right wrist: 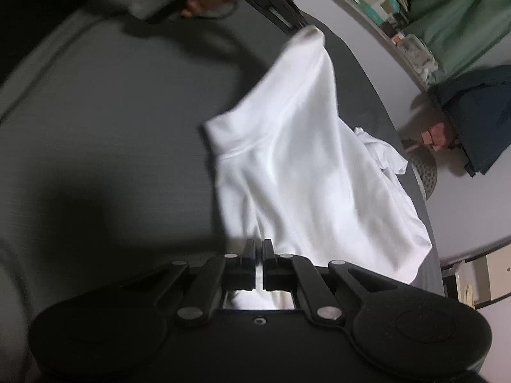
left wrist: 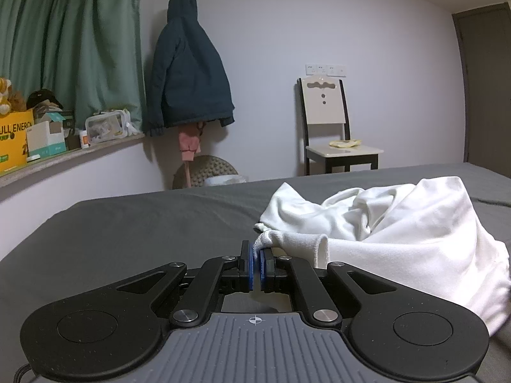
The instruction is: Fold clothes
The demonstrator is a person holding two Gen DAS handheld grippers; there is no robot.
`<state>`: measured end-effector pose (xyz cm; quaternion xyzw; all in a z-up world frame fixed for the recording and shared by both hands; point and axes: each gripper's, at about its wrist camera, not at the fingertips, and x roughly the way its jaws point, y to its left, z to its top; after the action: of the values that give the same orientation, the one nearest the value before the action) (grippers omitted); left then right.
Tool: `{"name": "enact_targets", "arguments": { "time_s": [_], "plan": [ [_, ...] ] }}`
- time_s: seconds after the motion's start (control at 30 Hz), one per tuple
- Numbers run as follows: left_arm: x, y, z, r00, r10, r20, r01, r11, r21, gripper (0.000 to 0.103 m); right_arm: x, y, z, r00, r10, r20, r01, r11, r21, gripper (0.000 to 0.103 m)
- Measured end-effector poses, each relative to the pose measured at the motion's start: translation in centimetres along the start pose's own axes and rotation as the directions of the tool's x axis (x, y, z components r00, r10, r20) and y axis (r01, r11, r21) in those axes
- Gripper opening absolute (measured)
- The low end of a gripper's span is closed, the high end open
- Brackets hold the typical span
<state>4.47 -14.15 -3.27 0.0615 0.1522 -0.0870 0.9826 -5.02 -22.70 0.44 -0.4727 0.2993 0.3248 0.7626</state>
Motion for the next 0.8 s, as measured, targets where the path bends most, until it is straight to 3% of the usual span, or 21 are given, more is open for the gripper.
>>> {"name": "enact_targets", "arguments": {
  "time_s": [0.17, 0.33, 0.53, 0.6, 0.7, 0.8],
  "plan": [
    [-0.5, -0.3, 0.2, 1.0, -0.012, 0.016, 0.011, 1.0, 0.018, 0.004, -2.3, 2.5, -0.7, 0.997, 0.073, -0.006, -0.073, 0.997, -0.014, 0.003],
    [-0.8, -0.8, 0.3, 0.999, -0.014, 0.031, 0.012, 0.998, 0.063, 0.004, -1.2, 4.1, -0.5, 0.997, -0.05, -0.052, 0.042, 0.989, -0.139, 0.007],
    [-0.8, -0.7, 0.3, 0.999, -0.017, 0.03, 0.015, 0.998, 0.06, 0.004, -0.1, 4.2, 0.9, 0.995, -0.085, -0.05, 0.076, 0.984, -0.159, 0.01],
    [-0.8, -0.6, 0.2, 0.999, -0.018, 0.029, 0.016, 0.998, 0.058, 0.004, 0.6, 4.0, 1.5, 0.995, -0.09, -0.05, 0.08, 0.981, -0.177, 0.016],
    [-0.8, -0.5, 0.2, 0.999, -0.019, 0.028, 0.017, 0.998, 0.056, 0.004, 1.5, 3.6, 2.0, 0.997, -0.044, -0.066, 0.03, 0.98, -0.195, 0.024],
    [-0.9, -0.4, 0.2, 0.999, -0.021, 0.027, 0.02, 0.998, 0.052, 0.004, 2.2, 2.9, 2.4, 0.996, 0.011, -0.091, -0.028, 0.982, -0.189, 0.024]
  ]
}}
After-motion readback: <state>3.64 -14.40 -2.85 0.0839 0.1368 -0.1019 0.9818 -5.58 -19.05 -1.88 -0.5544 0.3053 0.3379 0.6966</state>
